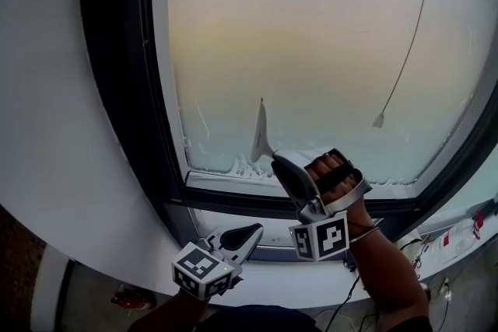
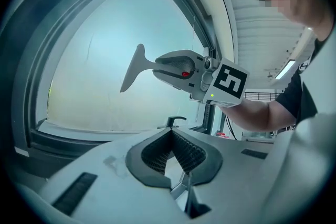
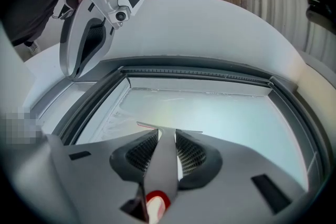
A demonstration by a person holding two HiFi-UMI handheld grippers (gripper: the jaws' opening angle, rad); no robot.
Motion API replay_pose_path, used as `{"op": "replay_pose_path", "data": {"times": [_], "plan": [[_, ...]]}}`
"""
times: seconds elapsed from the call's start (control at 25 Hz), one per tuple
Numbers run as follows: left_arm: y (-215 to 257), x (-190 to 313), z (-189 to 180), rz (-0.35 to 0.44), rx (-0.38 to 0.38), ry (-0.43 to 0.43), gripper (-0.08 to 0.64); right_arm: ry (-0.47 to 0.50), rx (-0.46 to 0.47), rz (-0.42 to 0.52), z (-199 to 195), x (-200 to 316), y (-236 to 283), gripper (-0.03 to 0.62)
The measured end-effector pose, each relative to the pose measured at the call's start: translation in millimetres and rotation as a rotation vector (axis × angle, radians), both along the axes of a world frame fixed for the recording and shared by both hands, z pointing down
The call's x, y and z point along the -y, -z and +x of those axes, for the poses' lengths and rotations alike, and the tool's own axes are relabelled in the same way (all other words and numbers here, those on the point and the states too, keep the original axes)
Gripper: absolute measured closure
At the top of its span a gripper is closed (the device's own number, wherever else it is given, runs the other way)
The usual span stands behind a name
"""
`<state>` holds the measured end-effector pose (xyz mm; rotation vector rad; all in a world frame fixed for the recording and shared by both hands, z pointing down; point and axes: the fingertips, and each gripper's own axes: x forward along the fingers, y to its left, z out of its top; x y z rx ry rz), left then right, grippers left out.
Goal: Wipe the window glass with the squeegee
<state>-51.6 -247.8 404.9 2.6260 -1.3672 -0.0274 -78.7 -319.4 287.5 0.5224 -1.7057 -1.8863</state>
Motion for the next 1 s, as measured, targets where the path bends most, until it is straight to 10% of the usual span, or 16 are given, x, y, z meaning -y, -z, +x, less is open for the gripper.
{"op": "replay_pose_path", "data": {"times": [1.0], "plan": [[8.9, 14.6, 68.2, 0.010, -0.027, -0.117, 0.560, -0.215, 0.021, 0.050, 132.6, 37.5, 4.1, 0.497]]}}
